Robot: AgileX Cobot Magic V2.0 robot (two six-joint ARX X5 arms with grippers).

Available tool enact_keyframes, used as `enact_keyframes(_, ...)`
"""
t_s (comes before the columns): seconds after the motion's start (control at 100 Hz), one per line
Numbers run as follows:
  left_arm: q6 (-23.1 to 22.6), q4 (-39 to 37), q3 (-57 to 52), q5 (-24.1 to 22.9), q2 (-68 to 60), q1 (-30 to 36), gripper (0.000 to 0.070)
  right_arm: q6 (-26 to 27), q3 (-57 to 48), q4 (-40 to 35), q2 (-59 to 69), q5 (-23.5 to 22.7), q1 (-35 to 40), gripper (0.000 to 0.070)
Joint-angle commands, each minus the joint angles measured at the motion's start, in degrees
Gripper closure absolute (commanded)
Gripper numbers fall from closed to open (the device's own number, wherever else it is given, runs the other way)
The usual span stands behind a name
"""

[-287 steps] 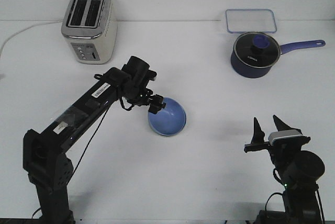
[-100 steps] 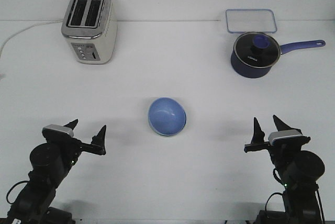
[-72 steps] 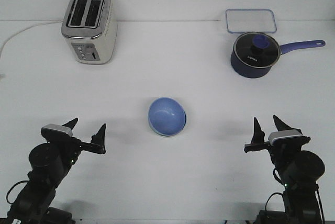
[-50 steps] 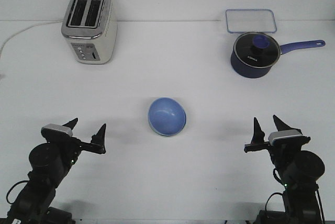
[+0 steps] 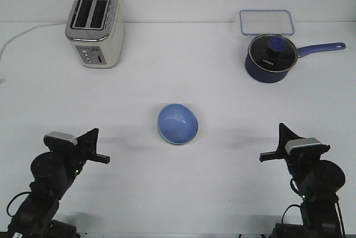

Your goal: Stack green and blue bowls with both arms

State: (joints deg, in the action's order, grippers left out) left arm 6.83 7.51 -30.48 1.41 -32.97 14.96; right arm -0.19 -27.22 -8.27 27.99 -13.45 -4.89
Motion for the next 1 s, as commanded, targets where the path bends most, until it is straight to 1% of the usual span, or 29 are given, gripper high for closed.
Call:
enact_keyframes(0.0, -0.09, -0.7, -0.63, -0.15, -0.22, 0.11, 0.069, 0.37, 0.0, 0.68, 0.17, -0.02, 0.04, 0.07)
enact_keyframes(0.24, -0.09, -0.74, -0.63, -0.15, -0.2, 0.11, 0.069, 0.37, 0.0, 2.43, 0.17, 0.0, 0.04, 0.07)
enact_keyframes(0.99, -0.09, -0.74, -0.63, -0.15, -0.2, 0.11, 0.069, 0.35, 0.0, 2.38, 0.17, 0.0, 0.04, 0.07)
